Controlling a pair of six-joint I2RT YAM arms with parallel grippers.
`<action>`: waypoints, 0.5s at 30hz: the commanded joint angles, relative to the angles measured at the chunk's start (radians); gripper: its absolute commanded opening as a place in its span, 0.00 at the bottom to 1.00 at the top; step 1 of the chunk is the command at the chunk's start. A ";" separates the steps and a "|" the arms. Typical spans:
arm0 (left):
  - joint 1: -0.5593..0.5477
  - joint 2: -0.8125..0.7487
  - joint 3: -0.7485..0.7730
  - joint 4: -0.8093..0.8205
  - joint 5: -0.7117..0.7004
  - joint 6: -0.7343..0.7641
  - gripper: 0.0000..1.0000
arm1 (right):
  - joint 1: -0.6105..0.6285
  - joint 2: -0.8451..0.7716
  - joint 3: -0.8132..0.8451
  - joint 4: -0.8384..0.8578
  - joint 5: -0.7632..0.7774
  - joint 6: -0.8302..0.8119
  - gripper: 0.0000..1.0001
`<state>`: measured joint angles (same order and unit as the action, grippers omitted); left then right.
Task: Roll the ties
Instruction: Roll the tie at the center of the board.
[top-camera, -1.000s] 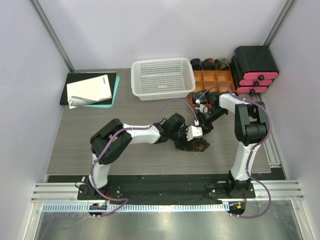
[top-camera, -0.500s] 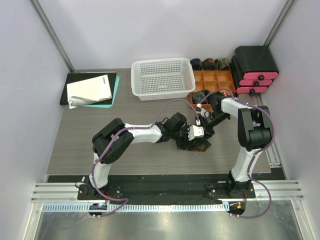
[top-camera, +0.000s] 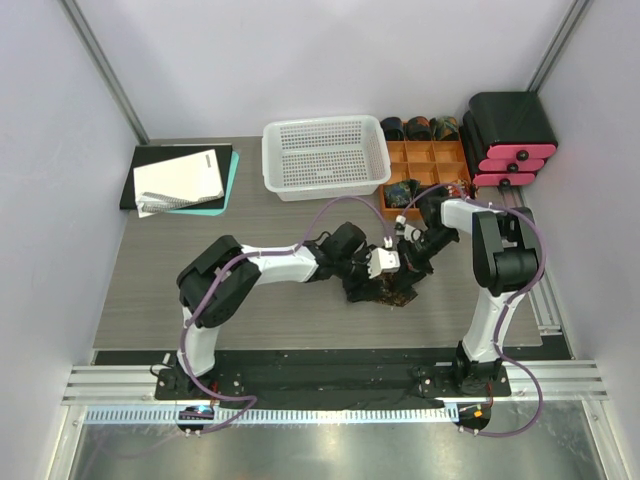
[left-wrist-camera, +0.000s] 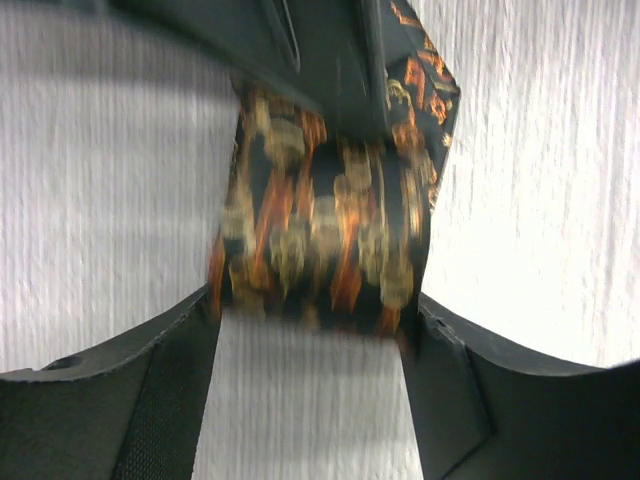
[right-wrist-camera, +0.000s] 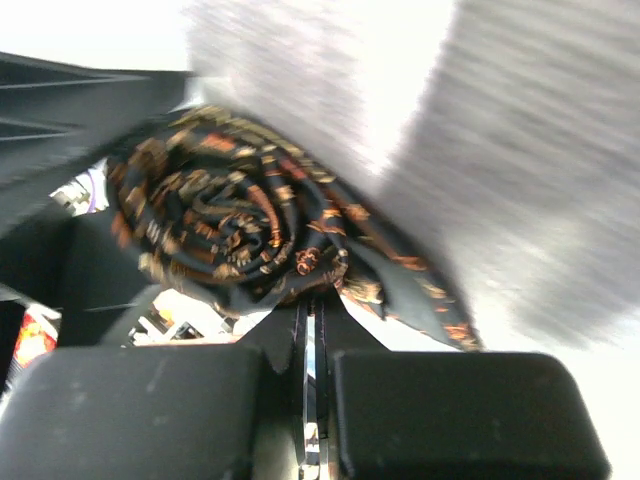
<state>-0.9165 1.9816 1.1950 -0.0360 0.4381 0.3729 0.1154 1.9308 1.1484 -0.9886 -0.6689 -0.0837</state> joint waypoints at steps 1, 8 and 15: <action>0.008 -0.052 -0.011 -0.142 0.019 -0.012 0.71 | -0.022 0.040 -0.009 0.085 0.164 -0.025 0.01; 0.007 -0.076 0.035 -0.102 0.080 -0.016 0.82 | -0.019 0.073 -0.007 0.126 0.219 -0.034 0.01; 0.008 -0.078 0.054 -0.045 0.096 0.075 0.89 | 0.010 0.085 -0.006 0.146 0.229 -0.051 0.01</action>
<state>-0.9131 1.9514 1.2083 -0.1242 0.4988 0.3927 0.0971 1.9701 1.1503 -0.9867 -0.5915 -0.0895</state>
